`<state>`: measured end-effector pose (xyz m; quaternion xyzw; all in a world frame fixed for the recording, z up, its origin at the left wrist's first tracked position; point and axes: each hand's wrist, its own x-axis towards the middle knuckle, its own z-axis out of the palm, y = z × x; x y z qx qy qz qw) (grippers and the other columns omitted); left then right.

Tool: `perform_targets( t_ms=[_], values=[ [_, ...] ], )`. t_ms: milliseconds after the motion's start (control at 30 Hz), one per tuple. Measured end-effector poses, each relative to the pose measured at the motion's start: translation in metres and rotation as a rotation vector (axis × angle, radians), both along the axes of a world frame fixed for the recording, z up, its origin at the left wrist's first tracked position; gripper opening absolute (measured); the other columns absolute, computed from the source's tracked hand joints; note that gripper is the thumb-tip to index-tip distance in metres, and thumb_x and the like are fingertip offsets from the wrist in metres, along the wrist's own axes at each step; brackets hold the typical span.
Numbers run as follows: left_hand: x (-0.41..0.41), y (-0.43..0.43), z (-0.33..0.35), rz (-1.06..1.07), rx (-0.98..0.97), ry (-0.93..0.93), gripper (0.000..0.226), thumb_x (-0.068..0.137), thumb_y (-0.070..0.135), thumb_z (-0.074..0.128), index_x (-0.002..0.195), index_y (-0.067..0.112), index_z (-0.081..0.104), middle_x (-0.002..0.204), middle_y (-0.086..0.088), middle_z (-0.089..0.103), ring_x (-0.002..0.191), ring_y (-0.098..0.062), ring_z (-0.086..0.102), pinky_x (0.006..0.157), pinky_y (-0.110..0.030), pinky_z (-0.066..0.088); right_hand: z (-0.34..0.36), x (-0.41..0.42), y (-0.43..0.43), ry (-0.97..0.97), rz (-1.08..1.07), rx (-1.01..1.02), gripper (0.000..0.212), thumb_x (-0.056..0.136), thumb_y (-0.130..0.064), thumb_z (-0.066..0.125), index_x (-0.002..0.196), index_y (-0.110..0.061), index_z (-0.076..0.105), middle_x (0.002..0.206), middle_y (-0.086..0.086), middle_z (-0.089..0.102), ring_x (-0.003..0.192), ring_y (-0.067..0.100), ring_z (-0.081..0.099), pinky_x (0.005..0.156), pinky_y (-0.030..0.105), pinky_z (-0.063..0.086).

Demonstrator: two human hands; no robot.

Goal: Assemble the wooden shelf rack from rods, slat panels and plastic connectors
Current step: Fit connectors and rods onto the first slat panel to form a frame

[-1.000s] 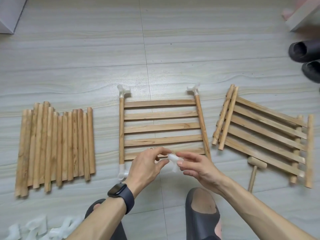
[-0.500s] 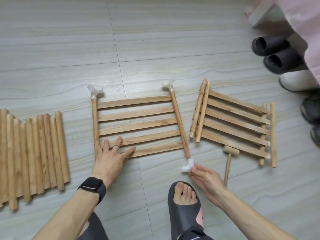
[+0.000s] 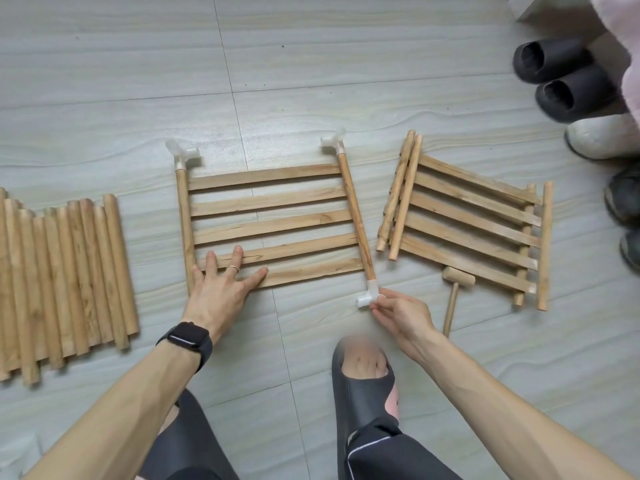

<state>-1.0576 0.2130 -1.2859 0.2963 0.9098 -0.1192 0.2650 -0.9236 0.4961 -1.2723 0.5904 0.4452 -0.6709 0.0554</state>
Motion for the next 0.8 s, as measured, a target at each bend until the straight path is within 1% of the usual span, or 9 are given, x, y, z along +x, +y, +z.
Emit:
perform_targets(
  t_ms=[67,133,233,400,467,533,633,700,800],
  values=[
    [0.001,0.0,-0.001,0.0,0.007,-0.002,0.062,0.11,0.015,0.026,0.158,0.047,0.005,0.168,-0.014,-0.007,0.146,-0.057,0.009,0.116,-0.07,0.021,0.001,-0.003,0.005,-0.006,0.021,-0.021,0.02,0.092,0.011,0.06,0.108,0.003,0.07,0.095,0.017,0.075,0.086,0.022,0.071,0.071,0.022,0.061],
    [0.0,0.0,-0.002,0.0,0.016,0.001,0.065,0.109,0.01,0.026,0.159,0.046,0.006,0.168,-0.014,-0.007,0.146,-0.058,0.009,0.116,-0.07,0.021,-0.001,-0.007,0.007,-0.036,0.095,0.059,0.022,0.091,0.008,0.062,0.112,0.004,0.067,0.092,0.018,0.073,0.082,0.021,0.071,0.07,0.022,0.061],
    [0.0,-0.002,-0.004,0.0,0.026,0.0,0.065,0.109,0.011,0.027,0.159,0.046,0.006,0.168,-0.013,-0.007,0.146,-0.057,0.009,0.116,-0.07,0.021,-0.004,-0.015,0.006,-0.065,0.18,0.18,0.026,0.088,0.007,0.064,0.112,0.002,0.07,0.087,0.014,0.074,0.084,0.021,0.07,0.082,0.028,0.059],
    [-0.003,-0.002,-0.004,-0.012,0.013,-0.008,0.065,0.108,0.014,0.026,0.158,0.048,0.002,0.168,-0.011,-0.009,0.147,-0.055,0.008,0.117,-0.068,0.02,0.002,-0.014,0.007,-0.049,0.252,0.18,0.029,0.089,0.002,0.063,0.116,-0.001,0.073,0.093,0.009,0.078,0.092,0.021,0.072,0.092,0.032,0.058],
    [-0.003,-0.003,-0.004,-0.012,0.011,-0.008,0.066,0.108,0.013,0.027,0.158,0.047,0.001,0.168,-0.012,-0.009,0.147,-0.055,0.007,0.118,-0.068,0.019,0.007,-0.012,0.01,-0.103,0.464,0.312,0.03,0.09,-0.008,0.063,0.119,-0.009,0.073,0.105,0.0,0.076,0.101,0.018,0.068,0.093,0.029,0.053],
    [-0.001,-0.004,-0.004,-0.017,0.01,0.003,0.065,0.109,0.016,0.027,0.158,0.048,-0.002,0.168,-0.012,-0.011,0.148,-0.055,0.006,0.118,-0.067,0.018,0.01,-0.012,0.01,-0.171,0.813,0.663,0.039,0.088,-0.017,0.062,0.127,-0.021,0.067,0.126,-0.004,0.062,0.117,0.017,0.055,0.101,0.03,0.043],
    [0.001,-0.007,-0.003,-0.004,0.026,0.014,0.06,0.111,0.027,0.027,0.156,0.05,-0.005,0.168,-0.012,-0.011,0.149,-0.053,0.004,0.119,-0.066,0.015,0.018,-0.022,-0.008,0.089,1.099,1.042,0.045,0.083,-0.02,0.066,0.128,-0.021,0.063,0.128,-0.003,0.053,0.122,0.018,0.042,0.103,0.032,0.038],
    [0.002,-0.007,-0.002,0.012,0.037,0.013,0.059,0.111,0.029,0.028,0.156,0.051,-0.004,0.168,-0.012,-0.01,0.149,-0.052,0.004,0.12,-0.065,0.014,0.016,-0.036,-0.026,0.184,1.309,1.116,0.049,0.084,-0.026,0.068,0.132,-0.019,0.06,0.136,0.0,0.052,0.128,0.02,0.039,0.109,0.039,0.04],
    [0.001,-0.006,-0.001,0.026,0.042,0.001,0.058,0.11,0.033,0.029,0.156,0.052,-0.002,0.169,-0.012,-0.008,0.149,-0.051,0.006,0.12,-0.064,0.015,0.006,-0.06,-0.056,0.113,1.652,1.082,0.063,0.094,-0.039,0.056,0.153,-0.028,0.035,0.162,-0.002,0.026,0.148,0.023,0.02,0.119,0.047,0.031]
  ],
)
